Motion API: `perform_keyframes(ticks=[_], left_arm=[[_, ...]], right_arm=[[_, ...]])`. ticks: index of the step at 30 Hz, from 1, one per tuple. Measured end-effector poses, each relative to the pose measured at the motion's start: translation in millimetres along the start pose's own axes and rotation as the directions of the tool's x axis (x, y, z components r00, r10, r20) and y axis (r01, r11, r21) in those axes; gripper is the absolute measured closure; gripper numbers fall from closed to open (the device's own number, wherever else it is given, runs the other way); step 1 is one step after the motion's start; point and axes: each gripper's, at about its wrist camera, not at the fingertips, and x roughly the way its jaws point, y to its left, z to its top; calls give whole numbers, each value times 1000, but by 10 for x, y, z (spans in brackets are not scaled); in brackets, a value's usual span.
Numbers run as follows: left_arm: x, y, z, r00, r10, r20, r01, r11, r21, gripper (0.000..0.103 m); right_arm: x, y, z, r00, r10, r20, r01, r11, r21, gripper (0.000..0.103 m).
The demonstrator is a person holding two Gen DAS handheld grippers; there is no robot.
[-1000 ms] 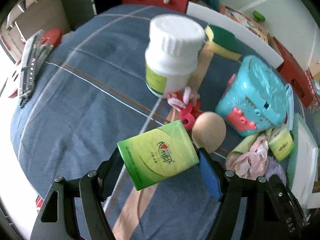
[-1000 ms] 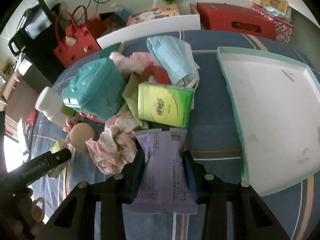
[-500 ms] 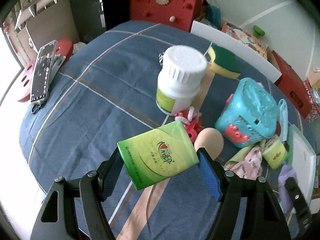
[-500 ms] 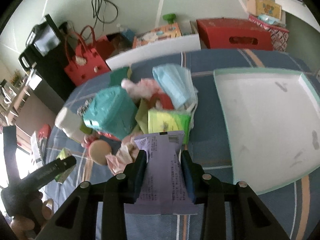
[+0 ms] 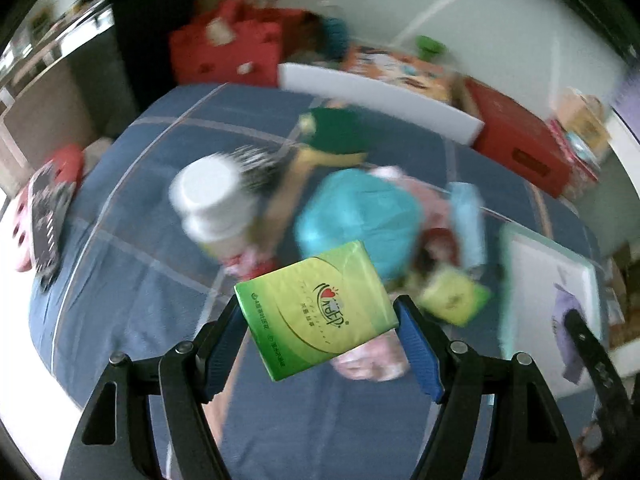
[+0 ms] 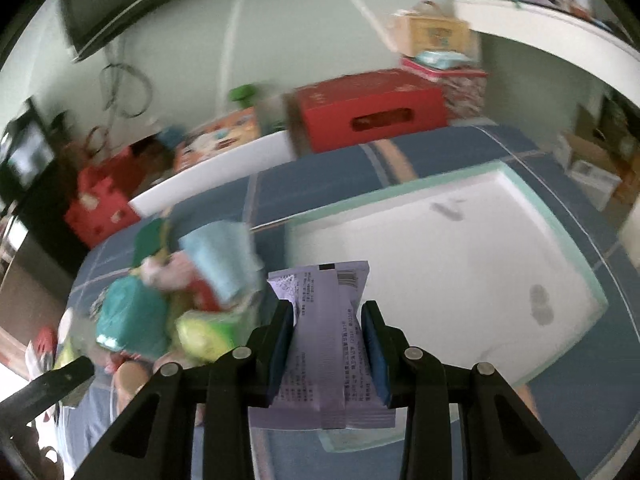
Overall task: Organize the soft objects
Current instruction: 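Carry both items to the white tray and release them inside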
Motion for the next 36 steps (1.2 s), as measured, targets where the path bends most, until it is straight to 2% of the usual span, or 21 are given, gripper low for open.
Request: perform_keyframes(ticks=[6, 12, 19, 23, 28, 30, 31, 32, 36], left_arm=[[15, -751, 130, 997, -65, -27, 69, 986, 151, 28], [209, -1452, 107, 989, -108, -100, 132, 951, 281, 28], [403, -2050, 14, 977, -148, -153, 195, 910, 366, 28], [515, -2360, -7, 974, -162, -159, 214, 891, 401, 28], [555, -2562, -22, 969, -192, -157, 242, 872, 425, 28], [548, -2574, -13, 967, -210, -148, 253, 870, 423, 23], [535, -2558, -5, 967, -215, -139, 254, 872, 418, 16], [531, -2535, 2, 967, -216, -133, 252, 876, 412, 13], [529, -2384, 83, 973, -196, -121, 227, 904, 362, 13]], right_arm=[[104, -518, 97, 995, -102, -21, 104, 988, 117, 65], [129, -1003, 111, 980, -196, -42, 200, 954, 223, 65], [134, -1392, 120, 963, -260, -64, 267, 912, 310, 65], [169, -1470, 116, 960, -269, -77, 279, 904, 324, 65], [175, -1504, 108, 958, -276, -82, 288, 901, 325, 64], [172, -1513, 107, 956, -281, -83, 293, 900, 322, 64], [172, -1513, 109, 956, -282, -84, 294, 901, 321, 64], [177, -1513, 114, 956, -282, -85, 294, 900, 320, 64], [134, -1496, 134, 951, -299, -78, 308, 899, 311, 62]])
